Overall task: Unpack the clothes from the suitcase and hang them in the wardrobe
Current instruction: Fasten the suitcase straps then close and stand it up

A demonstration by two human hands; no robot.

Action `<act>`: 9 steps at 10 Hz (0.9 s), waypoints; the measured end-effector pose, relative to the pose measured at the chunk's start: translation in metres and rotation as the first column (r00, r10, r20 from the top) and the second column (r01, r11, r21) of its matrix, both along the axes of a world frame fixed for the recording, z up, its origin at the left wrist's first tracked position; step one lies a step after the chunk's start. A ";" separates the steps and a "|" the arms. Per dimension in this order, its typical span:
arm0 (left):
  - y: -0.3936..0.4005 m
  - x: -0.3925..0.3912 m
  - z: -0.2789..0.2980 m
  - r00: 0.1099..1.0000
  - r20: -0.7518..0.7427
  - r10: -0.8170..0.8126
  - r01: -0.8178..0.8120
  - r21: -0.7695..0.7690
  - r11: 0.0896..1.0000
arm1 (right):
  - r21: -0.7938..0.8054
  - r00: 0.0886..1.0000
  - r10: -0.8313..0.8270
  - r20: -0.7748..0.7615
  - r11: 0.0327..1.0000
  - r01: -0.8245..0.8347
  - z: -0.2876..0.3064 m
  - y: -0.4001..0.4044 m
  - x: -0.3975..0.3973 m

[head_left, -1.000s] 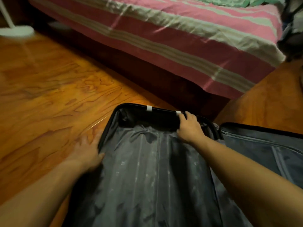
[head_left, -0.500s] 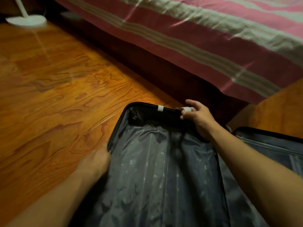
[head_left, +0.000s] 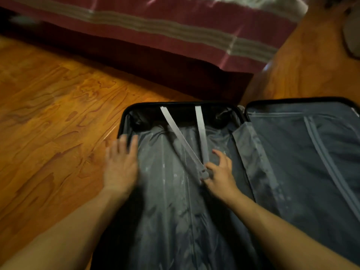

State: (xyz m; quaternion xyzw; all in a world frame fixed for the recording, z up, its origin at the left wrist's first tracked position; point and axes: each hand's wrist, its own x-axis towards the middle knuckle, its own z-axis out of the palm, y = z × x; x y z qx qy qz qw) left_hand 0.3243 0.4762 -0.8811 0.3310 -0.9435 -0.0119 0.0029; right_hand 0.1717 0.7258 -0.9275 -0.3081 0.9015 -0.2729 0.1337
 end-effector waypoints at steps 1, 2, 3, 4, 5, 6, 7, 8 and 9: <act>0.075 -0.038 -0.002 0.901 -0.198 0.386 -0.050 0.836 0.546 | -0.146 0.924 -0.096 0.371 0.976 0.160 0.003 0.003 0.020; 0.119 -0.061 -0.007 0.801 0.166 0.575 0.044 0.942 -0.334 | -0.202 0.862 -0.053 0.505 0.963 0.177 0.000 0.002 0.032; 0.124 -0.068 -0.019 0.847 0.055 0.529 0.117 0.951 -0.286 | -0.232 0.738 0.032 0.674 0.958 0.171 0.005 0.004 0.036; 0.117 -0.067 -0.026 0.829 0.068 0.555 0.054 0.978 -0.200 | -0.265 0.488 0.034 0.872 0.871 0.413 0.018 0.022 0.040; 0.123 -0.057 -0.033 0.823 0.108 0.558 -0.001 0.982 -0.189 | 0.059 0.556 -0.182 0.811 0.971 0.231 0.024 0.065 0.049; 0.130 -0.047 -0.040 0.824 0.100 0.558 0.010 0.981 -0.191 | 0.600 0.565 -0.284 0.774 0.612 -0.515 0.022 0.110 0.071; 0.130 -0.048 -0.050 0.792 0.048 0.609 0.023 0.994 -0.107 | 0.682 0.646 -0.220 0.731 0.203 -0.703 0.015 0.129 0.091; 0.129 -0.053 -0.057 0.766 0.044 0.642 0.002 0.997 -0.071 | 0.716 0.720 -0.060 0.691 0.188 -0.672 -0.002 0.135 0.101; 0.131 -0.053 -0.059 0.783 0.058 0.619 -0.020 0.997 -0.069 | 0.765 0.788 0.036 0.615 0.216 -0.607 -0.005 0.144 0.106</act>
